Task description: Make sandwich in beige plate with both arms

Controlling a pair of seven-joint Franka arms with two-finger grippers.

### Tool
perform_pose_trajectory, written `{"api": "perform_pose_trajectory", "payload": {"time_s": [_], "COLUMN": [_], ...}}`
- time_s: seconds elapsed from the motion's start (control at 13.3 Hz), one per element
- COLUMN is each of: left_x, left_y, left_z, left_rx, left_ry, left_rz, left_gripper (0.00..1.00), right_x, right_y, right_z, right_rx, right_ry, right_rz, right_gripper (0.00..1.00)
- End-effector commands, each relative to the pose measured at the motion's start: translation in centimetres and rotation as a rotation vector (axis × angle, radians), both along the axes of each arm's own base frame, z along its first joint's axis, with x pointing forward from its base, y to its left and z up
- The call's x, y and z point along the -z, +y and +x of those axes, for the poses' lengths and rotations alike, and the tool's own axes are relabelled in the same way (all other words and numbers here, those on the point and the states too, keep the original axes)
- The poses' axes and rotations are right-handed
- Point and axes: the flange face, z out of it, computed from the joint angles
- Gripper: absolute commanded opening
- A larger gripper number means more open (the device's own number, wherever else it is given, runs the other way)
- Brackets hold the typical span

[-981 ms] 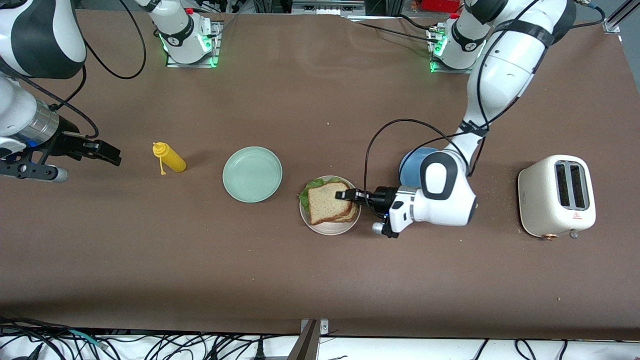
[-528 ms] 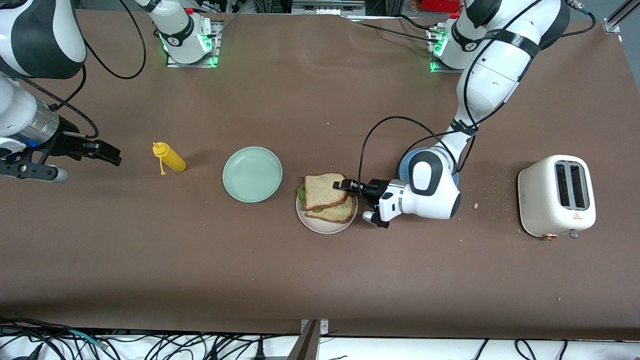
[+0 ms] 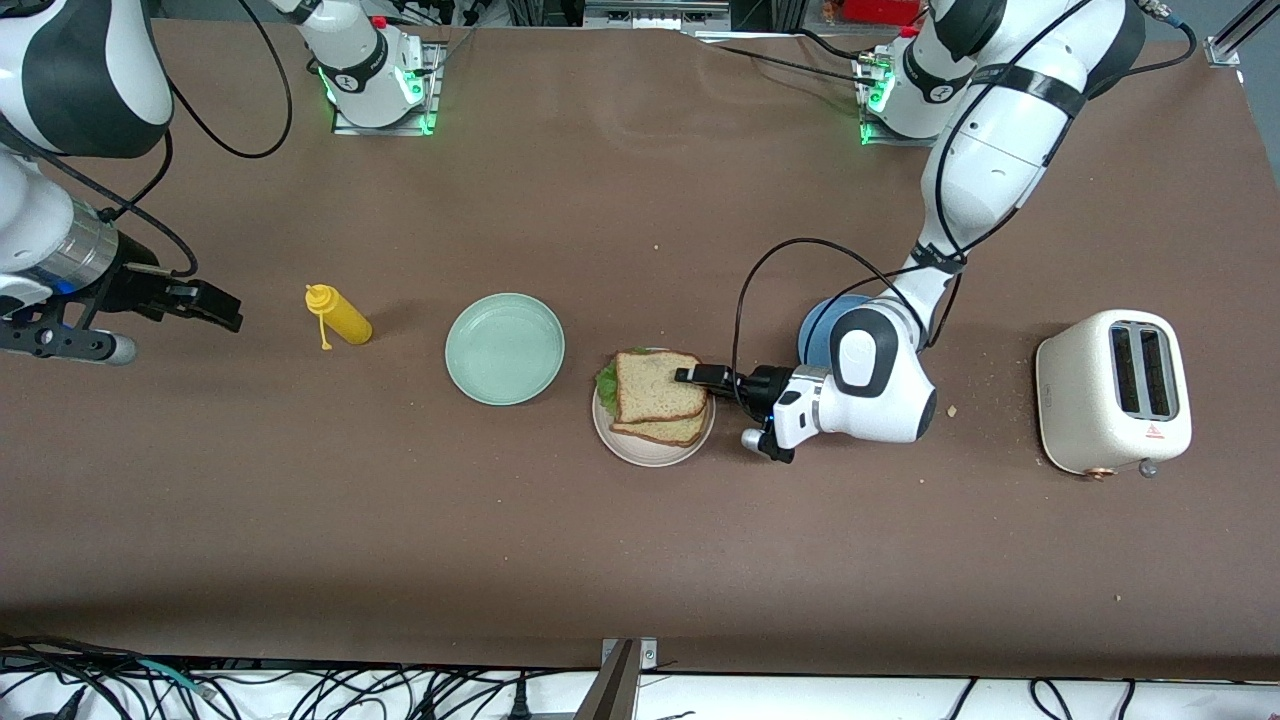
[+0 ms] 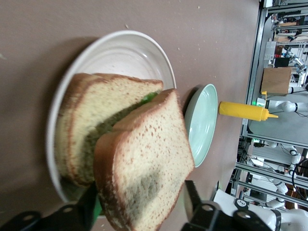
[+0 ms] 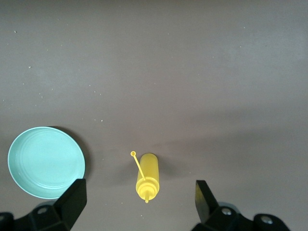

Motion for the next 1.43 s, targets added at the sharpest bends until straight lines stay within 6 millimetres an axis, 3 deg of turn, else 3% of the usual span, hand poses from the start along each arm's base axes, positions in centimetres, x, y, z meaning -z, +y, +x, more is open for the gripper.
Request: {"api": "perform_pose_trajectory", "payload": {"time_s": [0.0,0.15,0.3,0.45,0.68,1.13,1.36], "left_x": [-1.1,-3.1,-6.4,-10.0,-13.4,-18.3,-20.3], "left_y": [2.1,4.2,7.2,10.1,14.9,25.7,29.0], "left_z": [0.9,2.2,3.6,4.5,5.5,4.5,4.0], "left_rx": [-0.032,-0.061,-0.096,-0.089,-0.101,0.026,0.004], "left_ry": [-0.025,-0.049,-0.074,-0.094,-0.12,-0.133,-0.103], "left_rz": [0.019,0.043,0.101,0.24,0.408,0.685,0.814], "left_gripper": [1.0,1.0,1.0,1.0,1.0,1.0,1.0], "right_x": [-0.1,-0.2,-0.2,-0.2,-0.1,-0.2,-0.2], "right_y": [0.0,0.0,0.0,0.0,0.0,0.0,0.0], "right_z": [-0.2,-0.2,-0.2,-0.2,-0.2,-0.2,-0.2], "right_rx": [-0.002,-0.002,-0.002,-0.002,-0.002,-0.002,-0.004], "right_ry": [-0.007,-0.007,-0.009,-0.009,-0.007,-0.007,-0.007], "right_rz": [0.017,0.017,0.017,0.017,0.018,0.017,0.017], "right_gripper": [1.0,1.0,1.0,1.0,1.0,1.0,1.0]}}
